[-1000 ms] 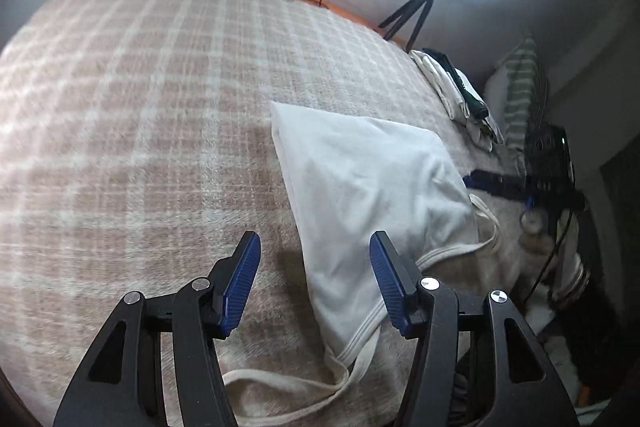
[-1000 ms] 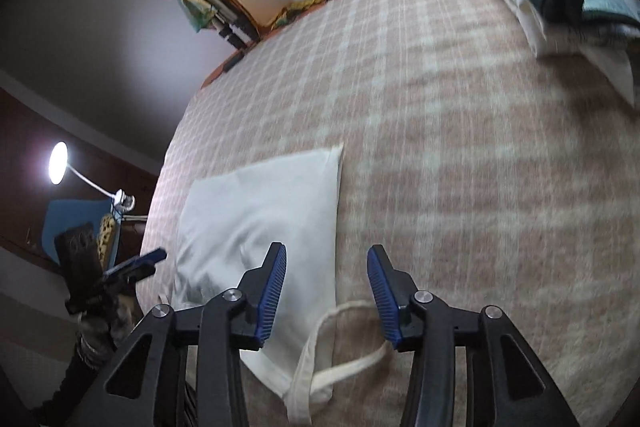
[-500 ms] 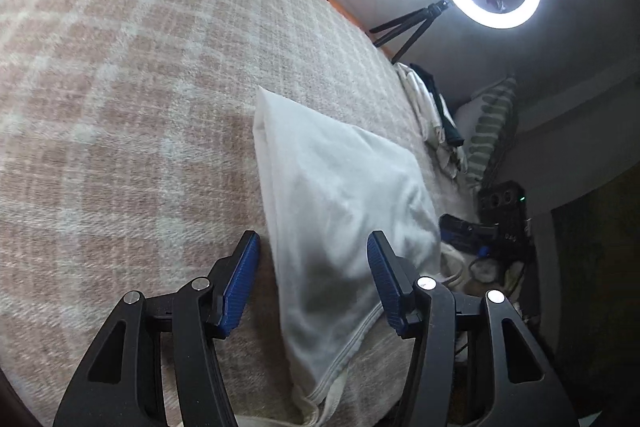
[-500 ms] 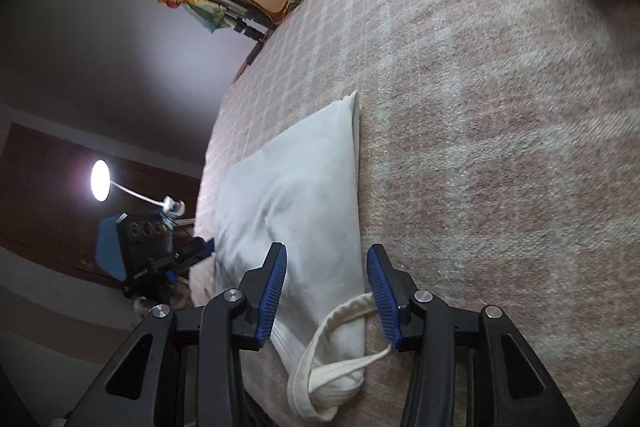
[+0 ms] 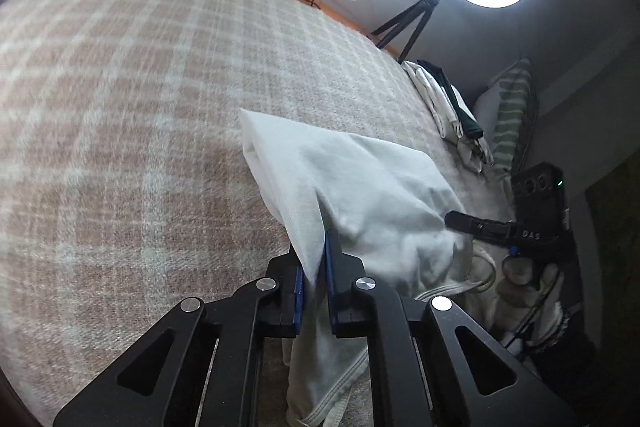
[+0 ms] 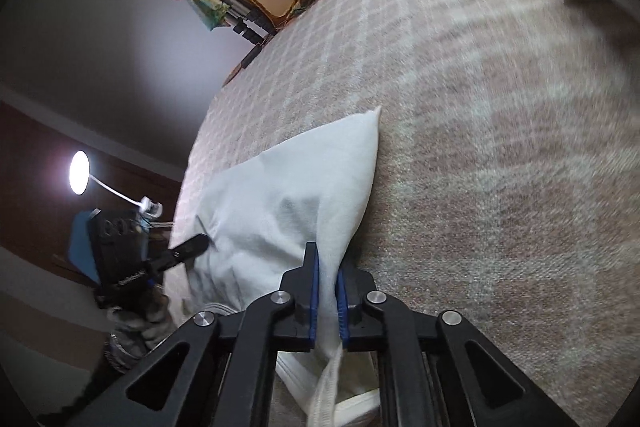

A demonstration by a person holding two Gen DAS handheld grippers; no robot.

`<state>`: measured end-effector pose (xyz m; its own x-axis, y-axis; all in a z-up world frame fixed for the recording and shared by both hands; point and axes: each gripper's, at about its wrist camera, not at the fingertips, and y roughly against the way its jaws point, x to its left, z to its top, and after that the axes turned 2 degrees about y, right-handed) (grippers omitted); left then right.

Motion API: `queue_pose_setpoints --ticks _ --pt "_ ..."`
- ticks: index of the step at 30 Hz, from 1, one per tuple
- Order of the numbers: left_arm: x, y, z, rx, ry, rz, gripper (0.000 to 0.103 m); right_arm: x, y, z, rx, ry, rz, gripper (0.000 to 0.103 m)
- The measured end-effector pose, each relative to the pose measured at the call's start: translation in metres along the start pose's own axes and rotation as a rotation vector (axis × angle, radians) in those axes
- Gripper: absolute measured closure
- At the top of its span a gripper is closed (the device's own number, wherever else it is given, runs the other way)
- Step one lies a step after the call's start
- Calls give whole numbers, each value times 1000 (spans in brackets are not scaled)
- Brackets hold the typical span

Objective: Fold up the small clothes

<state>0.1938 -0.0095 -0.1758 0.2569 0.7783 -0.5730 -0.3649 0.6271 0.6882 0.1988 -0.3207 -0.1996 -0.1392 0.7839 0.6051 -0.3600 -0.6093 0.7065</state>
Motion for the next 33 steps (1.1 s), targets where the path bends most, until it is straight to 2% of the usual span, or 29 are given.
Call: queue_pose_setpoints --ticks 5,14,25,33 --pt "-20 7 1 -41 -75 32 96 29 10 3 -24 108 -96 99" --pt "-54 12 15 -83 -154 20 96 55 46 10 -100 220 -170 100" --pt "-120 -16 57 -110 -252 -51 96 37 122 35 -225 252 -284 100" --pt "-183 -68 93 -110 -322 -94 96 -1 183 55 -297 238 -405 100"
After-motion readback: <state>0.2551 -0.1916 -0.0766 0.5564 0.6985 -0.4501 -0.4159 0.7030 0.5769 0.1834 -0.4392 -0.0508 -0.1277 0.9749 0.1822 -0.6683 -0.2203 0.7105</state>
